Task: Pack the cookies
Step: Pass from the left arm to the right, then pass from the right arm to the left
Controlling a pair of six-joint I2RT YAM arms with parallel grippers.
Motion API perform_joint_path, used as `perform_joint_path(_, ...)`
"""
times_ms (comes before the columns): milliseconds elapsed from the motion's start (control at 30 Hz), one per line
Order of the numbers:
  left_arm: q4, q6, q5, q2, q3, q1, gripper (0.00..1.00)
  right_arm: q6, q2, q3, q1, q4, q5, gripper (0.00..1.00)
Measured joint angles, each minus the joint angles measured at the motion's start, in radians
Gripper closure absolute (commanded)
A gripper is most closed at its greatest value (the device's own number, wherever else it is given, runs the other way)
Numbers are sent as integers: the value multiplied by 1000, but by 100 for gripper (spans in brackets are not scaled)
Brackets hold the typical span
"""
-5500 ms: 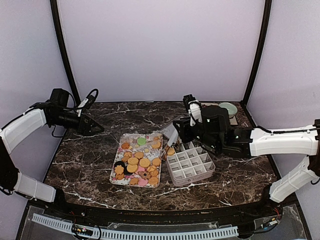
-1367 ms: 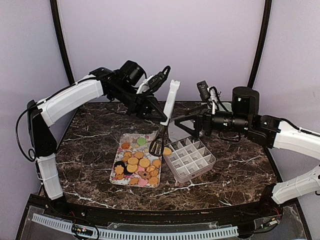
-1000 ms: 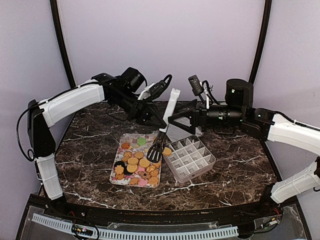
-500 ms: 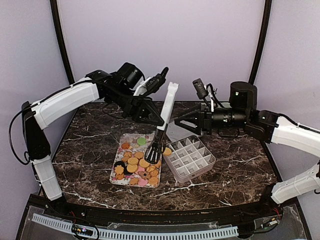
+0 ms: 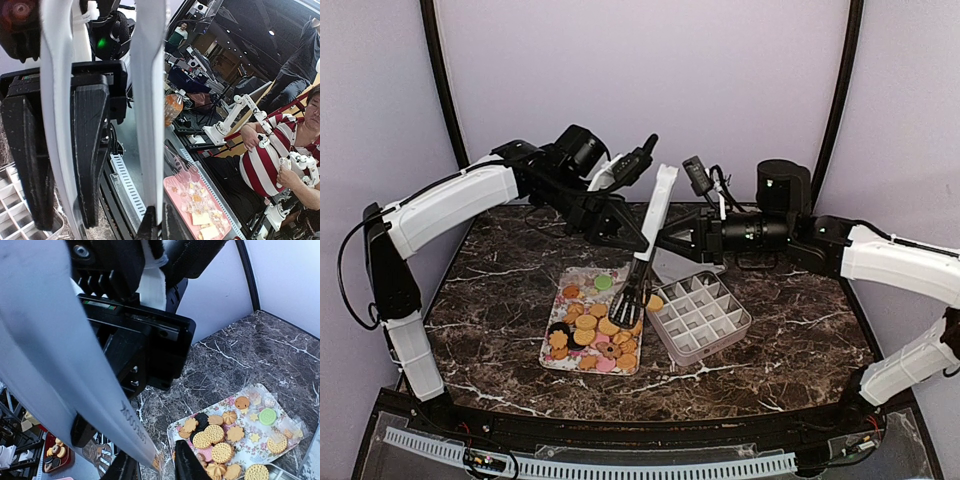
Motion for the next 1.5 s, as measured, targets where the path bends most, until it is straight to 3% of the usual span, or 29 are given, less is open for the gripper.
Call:
perform_joint_path(200,-5,9,1,0,11,0,100,0,3,-1,18,40,-2,99)
perform_joint_path(333,-10,2,4,0,16,3,98,-9,5,-4,37,69,22,100)
perform_joint_path(533,1,0,7,0,17,13,51,-2,4,-21,48,108,58,100)
perform_joint_path(633,10,-8,10,0,16,27,45,-1,-28,-77,52,148,128,100)
perform_joint_path(800,40,-12,9,-34,-94,61,47,-2,-100,-153,52,190,235,100)
perform_joint_path(1033,134,-68,-46,-99,-284,56,59,4,-123,-170,72,288,390,100)
perform_joint_path(1200,158,-77,-80,-103,-306,53,71,-1,-75,-145,125,278,528,100)
perform_joint_path(1333,150,-45,-97,-113,-305,53,85,3,-37,-141,151,264,612,100)
perform_joint_path(1500,129,32,-144,-132,-314,54,81,26,-33,-141,162,264,665,100)
